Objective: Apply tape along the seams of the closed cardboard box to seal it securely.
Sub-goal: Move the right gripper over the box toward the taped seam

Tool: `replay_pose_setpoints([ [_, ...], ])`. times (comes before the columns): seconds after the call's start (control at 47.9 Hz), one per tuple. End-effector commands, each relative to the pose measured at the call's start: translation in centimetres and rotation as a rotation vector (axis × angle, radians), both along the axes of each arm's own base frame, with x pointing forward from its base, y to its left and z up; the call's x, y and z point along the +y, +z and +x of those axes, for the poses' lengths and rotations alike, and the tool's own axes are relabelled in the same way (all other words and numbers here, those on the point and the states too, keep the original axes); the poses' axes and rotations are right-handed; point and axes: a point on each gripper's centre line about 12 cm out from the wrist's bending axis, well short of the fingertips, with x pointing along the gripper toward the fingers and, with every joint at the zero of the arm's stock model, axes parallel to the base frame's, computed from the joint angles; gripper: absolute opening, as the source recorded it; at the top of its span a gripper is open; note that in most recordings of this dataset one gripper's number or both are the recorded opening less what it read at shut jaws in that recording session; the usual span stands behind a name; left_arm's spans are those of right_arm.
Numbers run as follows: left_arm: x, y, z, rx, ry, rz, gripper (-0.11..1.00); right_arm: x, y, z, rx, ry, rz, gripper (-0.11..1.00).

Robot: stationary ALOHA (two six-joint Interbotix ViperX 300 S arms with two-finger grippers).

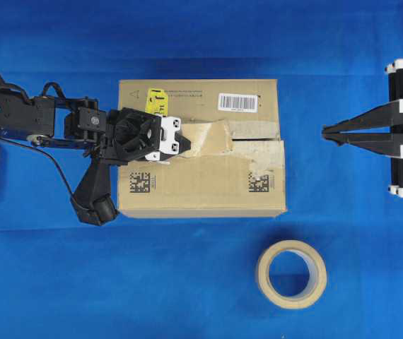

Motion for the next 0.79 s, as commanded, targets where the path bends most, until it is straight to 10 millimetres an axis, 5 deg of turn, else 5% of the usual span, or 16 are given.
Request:
replay_pose_setpoints([
  [0.0, -0.1, 1.3, 0.0, -0.037, -0.002, 0.002, 0.02, 0.1, 1.2, 0.4, -0.046, 0.003, 0.005, 0.00],
  [0.459, -0.2, 1.3, 0.1, -0.037, -0.007, 0.002, 0.02, 0.0, 0.5, 4.6, -0.033, -0.002, 0.031, 0.01],
  [0.668, -0.3, 1.3, 0.2, -0.037, -0.008, 0.002, 0.02, -0.6, 0.2, 7.6, -0.022, -0.025, 0.032, 0.58],
  [0.772, -0.3, 1.3, 0.2, -0.037, -0.008, 0.002, 0.02, -1.2, -0.1, 8.8, -0.007, -0.043, 0.037, 0.56],
])
